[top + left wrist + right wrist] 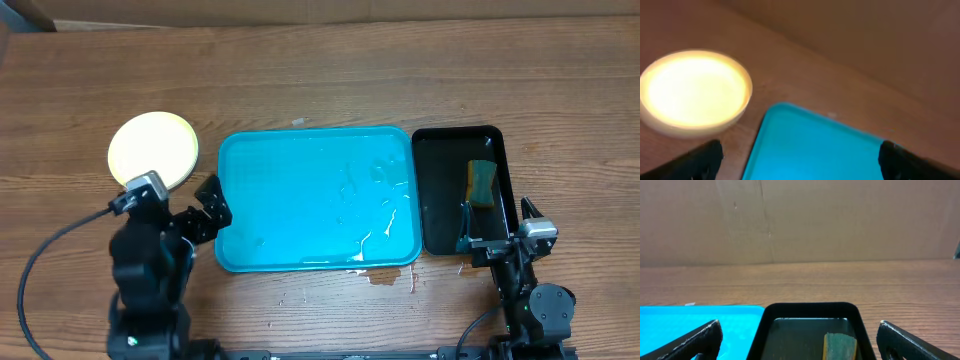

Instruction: Clean dirty plates on tray and stack at the side

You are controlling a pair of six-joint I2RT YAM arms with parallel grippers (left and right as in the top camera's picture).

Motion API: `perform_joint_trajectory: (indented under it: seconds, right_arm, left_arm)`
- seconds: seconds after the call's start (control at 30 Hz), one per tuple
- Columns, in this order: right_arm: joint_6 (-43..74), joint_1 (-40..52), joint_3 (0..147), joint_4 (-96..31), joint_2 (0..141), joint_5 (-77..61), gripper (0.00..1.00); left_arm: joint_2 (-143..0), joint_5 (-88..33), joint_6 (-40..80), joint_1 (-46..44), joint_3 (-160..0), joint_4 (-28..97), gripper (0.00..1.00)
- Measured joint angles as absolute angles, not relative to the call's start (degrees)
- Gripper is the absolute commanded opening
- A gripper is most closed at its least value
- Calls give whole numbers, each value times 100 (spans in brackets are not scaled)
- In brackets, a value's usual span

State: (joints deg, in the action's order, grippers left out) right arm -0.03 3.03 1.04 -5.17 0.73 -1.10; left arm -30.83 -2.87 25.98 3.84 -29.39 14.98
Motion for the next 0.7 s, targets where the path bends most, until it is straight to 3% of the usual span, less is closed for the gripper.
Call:
perform_joint_trajectory:
  seconds: [0.17, 0.3, 0.7]
  right_arm:
    - [-1, 303, 104, -515, 73, -108, 100]
    - [-1, 303, 104, -515, 73, -110, 100]
    - [-1, 303, 104, -515, 73, -110, 100]
  left_arm:
    - [-2156, -272, 2755, 384, -1863, -1079, 100]
    - [-1527, -217, 2834, 384, -1293, -2095, 100]
    - [-438, -91, 2858, 384, -73, -1772, 100]
